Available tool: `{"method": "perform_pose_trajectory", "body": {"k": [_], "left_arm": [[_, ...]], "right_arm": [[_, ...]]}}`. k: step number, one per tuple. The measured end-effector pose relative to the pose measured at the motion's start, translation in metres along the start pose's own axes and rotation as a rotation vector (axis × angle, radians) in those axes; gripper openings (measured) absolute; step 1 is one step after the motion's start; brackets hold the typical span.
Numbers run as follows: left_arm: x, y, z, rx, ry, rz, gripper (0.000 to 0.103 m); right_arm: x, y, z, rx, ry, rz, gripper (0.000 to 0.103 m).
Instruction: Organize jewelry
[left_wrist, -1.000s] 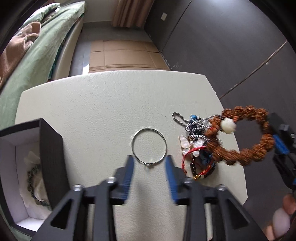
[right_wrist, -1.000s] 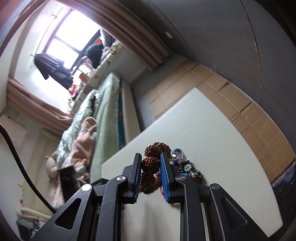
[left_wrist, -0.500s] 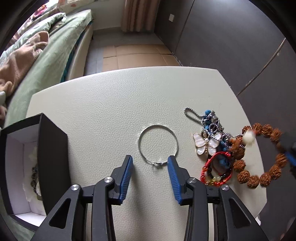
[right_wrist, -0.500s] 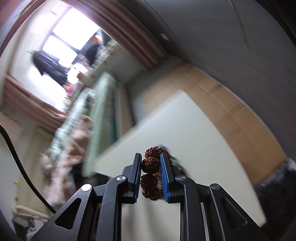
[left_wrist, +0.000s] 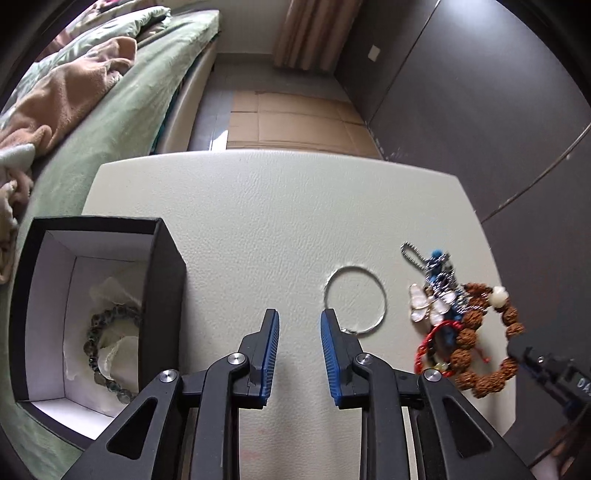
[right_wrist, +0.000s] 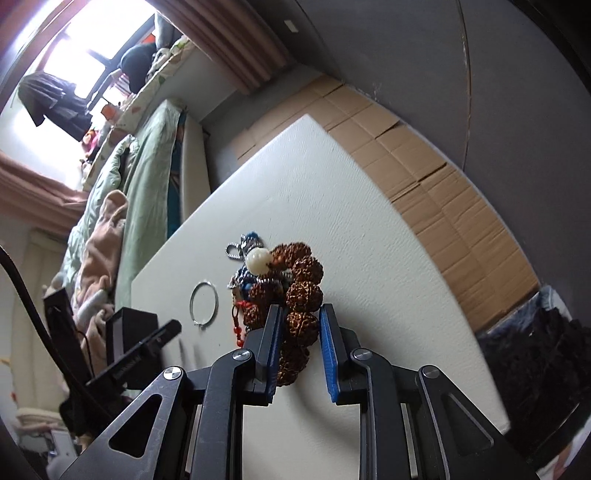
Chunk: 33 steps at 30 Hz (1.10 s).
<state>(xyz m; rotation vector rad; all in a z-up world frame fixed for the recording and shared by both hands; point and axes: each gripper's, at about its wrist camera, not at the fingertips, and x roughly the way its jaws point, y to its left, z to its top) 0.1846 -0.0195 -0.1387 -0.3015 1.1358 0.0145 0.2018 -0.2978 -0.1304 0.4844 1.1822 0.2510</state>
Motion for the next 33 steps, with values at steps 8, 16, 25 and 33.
{"method": "perform_pose_trajectory", "body": {"k": [8,16,25,33], "left_arm": [[0.019,-0.021,0.001,-0.004,0.052,-0.010,0.026],[0.024,-0.038,0.000,0.067,0.010,0.102,0.026],[0.022,-0.049,-0.013,0.196,0.044,0.196,0.028],[0.015,-0.028,-0.014,0.208,0.059,0.226,0.028]], "right_arm": [[-0.003,0.001,-0.001,-0.012,-0.013,0.000,0.022],[-0.010,-0.001,-0.003,-0.018,-0.014,0.023,0.022],[-0.018,-0.003,-0.006,-0.020,-0.017,0.034,0.022],[-0.018,0.002,-0.009,-0.035,-0.016,0.022,0.022]]}}
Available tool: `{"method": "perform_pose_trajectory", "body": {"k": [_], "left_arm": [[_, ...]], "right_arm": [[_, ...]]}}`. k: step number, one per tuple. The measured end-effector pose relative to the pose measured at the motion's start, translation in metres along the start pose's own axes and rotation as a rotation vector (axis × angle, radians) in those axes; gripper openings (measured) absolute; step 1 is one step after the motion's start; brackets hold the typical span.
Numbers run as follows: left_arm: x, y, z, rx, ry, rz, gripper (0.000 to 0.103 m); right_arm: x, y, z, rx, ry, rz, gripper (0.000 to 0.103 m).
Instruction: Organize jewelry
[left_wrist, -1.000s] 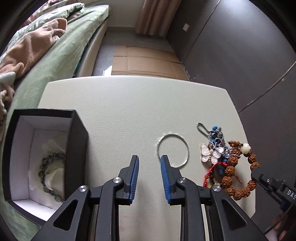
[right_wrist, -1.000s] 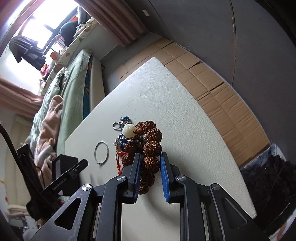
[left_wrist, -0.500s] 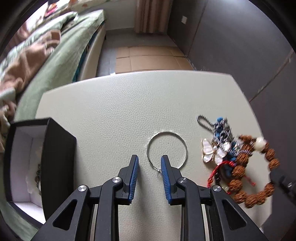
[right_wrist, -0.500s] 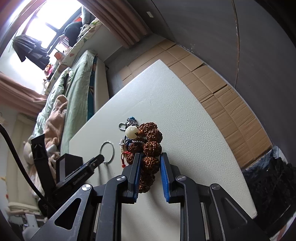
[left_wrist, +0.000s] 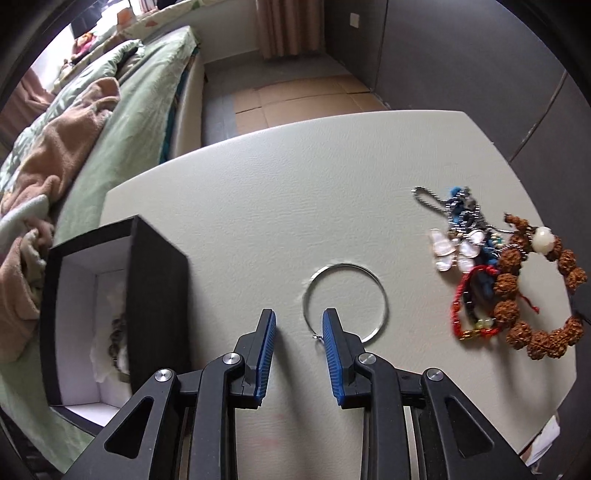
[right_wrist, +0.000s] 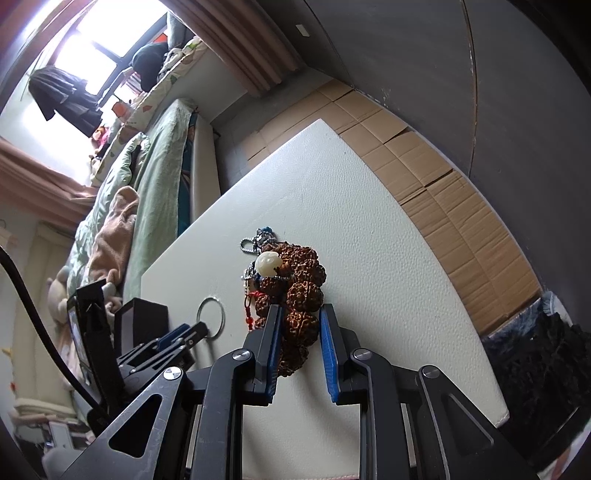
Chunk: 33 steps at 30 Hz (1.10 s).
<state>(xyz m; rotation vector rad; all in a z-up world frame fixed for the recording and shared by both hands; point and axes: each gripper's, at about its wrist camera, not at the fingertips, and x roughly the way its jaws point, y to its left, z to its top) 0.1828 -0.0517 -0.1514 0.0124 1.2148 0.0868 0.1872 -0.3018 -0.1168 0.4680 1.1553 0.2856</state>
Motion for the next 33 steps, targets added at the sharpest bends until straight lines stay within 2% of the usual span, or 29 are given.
{"method": "perform_pose_trajectory", "body": {"k": [4,10,16,18,26,28,30,33], "left_arm": [[0.001,0.010,0.002,-0.027,0.014,-0.009,0.028],[0.000,0.017,0.002,-0.091,0.013,-0.067,0.028],[-0.002,-0.004,-0.003,-0.007,0.012,-0.065,0.026],[-0.003,-0.010,-0.006,0.021,0.002,-0.050,0.024],[-0.004,-0.003,-0.008,0.017,-0.015,-0.068,0.003],[-0.004,-0.001,-0.008,0.012,-0.019,-0.084,0.002],[-0.006,0.003,-0.007,-0.009,-0.022,-0.133,0.001],[-0.019,0.006,-0.005,-0.026,-0.070,-0.160,0.000]], "right_arm": [[0.001,0.006,-0.003,-0.015,0.002,-0.007,0.022],[0.005,0.007,-0.004,-0.022,0.010,-0.013,0.022],[0.005,0.007,-0.004,-0.022,0.010,-0.012,0.022],[0.005,0.008,-0.004,-0.022,0.008,-0.011,0.022],[-0.001,0.014,-0.006,-0.036,-0.007,0.006,0.022],[-0.002,0.014,-0.006,-0.042,-0.008,0.007,0.022],[-0.003,0.014,-0.007,-0.043,-0.008,0.010,0.022],[-0.005,0.013,-0.007,-0.033,-0.014,0.030,0.022]]}}
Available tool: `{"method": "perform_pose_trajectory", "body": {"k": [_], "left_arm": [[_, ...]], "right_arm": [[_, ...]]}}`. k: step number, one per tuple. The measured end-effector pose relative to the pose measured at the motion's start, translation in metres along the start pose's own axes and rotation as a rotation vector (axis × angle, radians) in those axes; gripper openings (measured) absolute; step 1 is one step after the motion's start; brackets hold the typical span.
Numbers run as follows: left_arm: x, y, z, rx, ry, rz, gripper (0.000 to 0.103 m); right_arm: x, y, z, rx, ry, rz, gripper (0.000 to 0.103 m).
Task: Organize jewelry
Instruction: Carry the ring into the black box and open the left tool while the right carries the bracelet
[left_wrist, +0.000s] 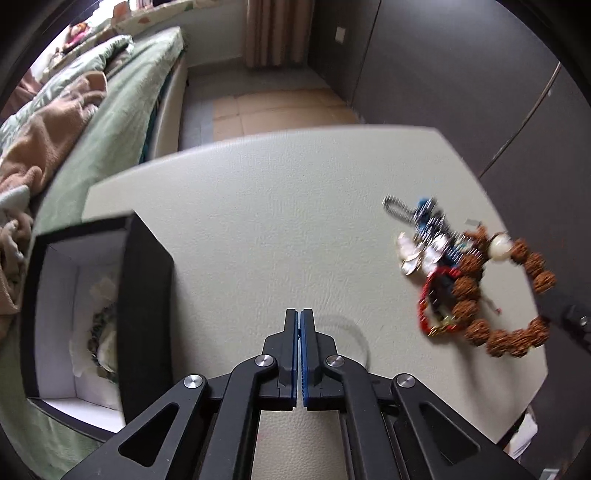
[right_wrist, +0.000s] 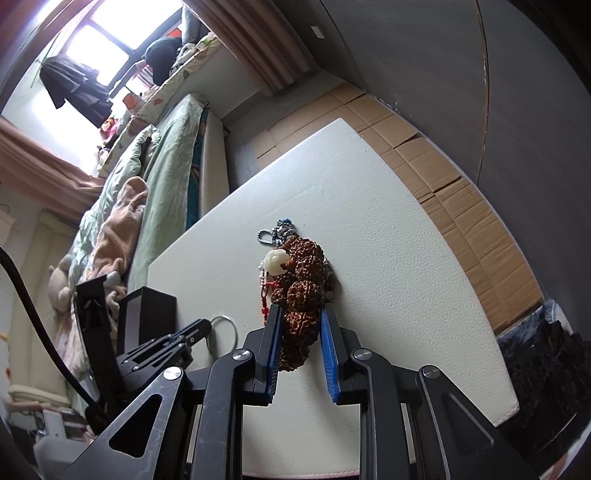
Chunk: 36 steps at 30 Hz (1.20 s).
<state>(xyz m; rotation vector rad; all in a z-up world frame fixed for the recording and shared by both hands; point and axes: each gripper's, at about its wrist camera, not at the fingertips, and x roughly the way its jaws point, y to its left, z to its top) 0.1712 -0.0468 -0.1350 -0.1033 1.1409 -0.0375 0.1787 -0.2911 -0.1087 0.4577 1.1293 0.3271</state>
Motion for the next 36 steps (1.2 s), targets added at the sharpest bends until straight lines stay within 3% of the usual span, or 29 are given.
{"method": "perform_pose_trajectory", "body": {"k": [11,26,31,36], "left_arm": [[-0.046,0.017,0.011,-0.066,-0.119,-0.075,0.000],[-0.114,0.068,0.018,-0.159,-0.264,-0.134,0.000],[-0.126,0.088,0.017,-0.193,-0.293,-0.134,0.000],[-0.139,0.107,0.017,-0.223,-0.322,-0.142,0.000]], "right_arm": [[-0.024,0.020,0.002,-0.018,-0.110,0.191,0.022],[-0.048,0.077,0.003,-0.112,-0.267,0.360,0.022],[-0.058,0.102,0.001,-0.170,-0.314,0.395,0.022],[-0.062,0.131,0.000,-0.241,-0.339,0.377,0.022]]}}
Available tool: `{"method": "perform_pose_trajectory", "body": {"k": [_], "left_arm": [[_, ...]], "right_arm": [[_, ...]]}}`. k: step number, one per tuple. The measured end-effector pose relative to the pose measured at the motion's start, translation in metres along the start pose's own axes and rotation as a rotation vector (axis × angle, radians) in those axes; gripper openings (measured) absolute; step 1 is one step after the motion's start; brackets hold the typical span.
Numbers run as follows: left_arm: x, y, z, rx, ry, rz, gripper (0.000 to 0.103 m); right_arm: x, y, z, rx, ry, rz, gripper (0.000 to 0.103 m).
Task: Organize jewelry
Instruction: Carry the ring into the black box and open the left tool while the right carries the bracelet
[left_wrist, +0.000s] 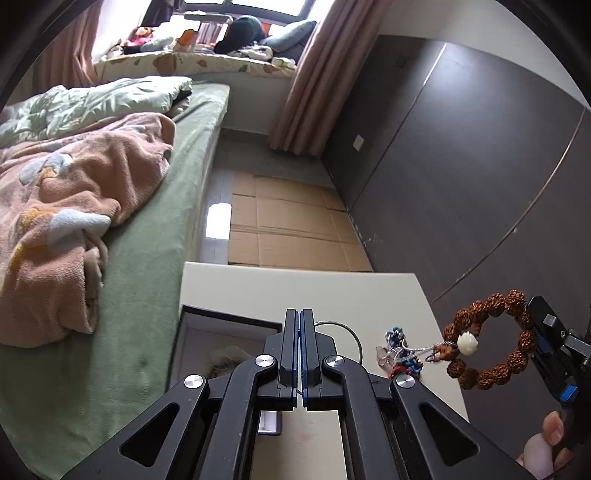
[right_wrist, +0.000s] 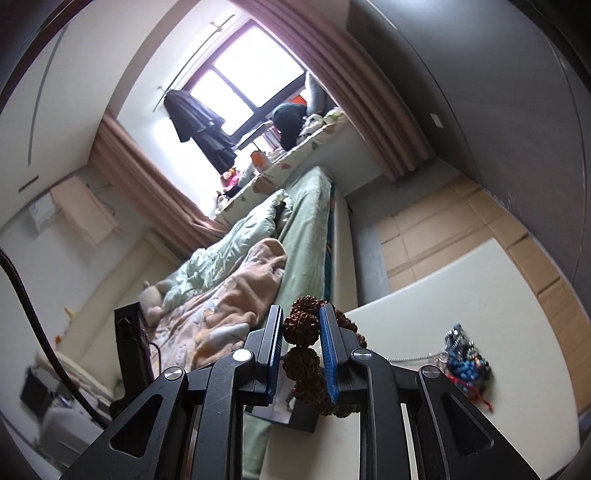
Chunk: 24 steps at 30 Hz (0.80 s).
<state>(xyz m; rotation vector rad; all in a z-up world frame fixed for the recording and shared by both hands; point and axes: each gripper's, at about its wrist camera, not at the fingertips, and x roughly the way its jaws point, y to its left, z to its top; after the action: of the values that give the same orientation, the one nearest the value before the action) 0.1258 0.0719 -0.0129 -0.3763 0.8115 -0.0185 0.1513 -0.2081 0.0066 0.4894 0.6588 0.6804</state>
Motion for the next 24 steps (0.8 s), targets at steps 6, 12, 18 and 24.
{"method": "perform_pose_trajectory", "body": {"k": [6,12,18,24], "left_arm": [[-0.011,0.016,0.008,-0.039,-0.022,-0.016,0.000],[-0.015,0.034,0.013,-0.074,-0.027,-0.009,0.000],[-0.009,0.050,0.012,-0.107,0.003,0.010,0.000],[0.003,0.072,0.010,-0.201,0.079,0.006,0.002]], "right_arm": [[0.005,0.029,0.016,-0.085,-0.011,-0.011,0.022],[0.008,0.052,0.026,-0.127,-0.026,0.017,0.022],[0.025,0.065,0.019,-0.131,-0.007,0.065,0.022],[0.060,0.062,0.000,-0.110,0.066,0.088,0.022]]}}
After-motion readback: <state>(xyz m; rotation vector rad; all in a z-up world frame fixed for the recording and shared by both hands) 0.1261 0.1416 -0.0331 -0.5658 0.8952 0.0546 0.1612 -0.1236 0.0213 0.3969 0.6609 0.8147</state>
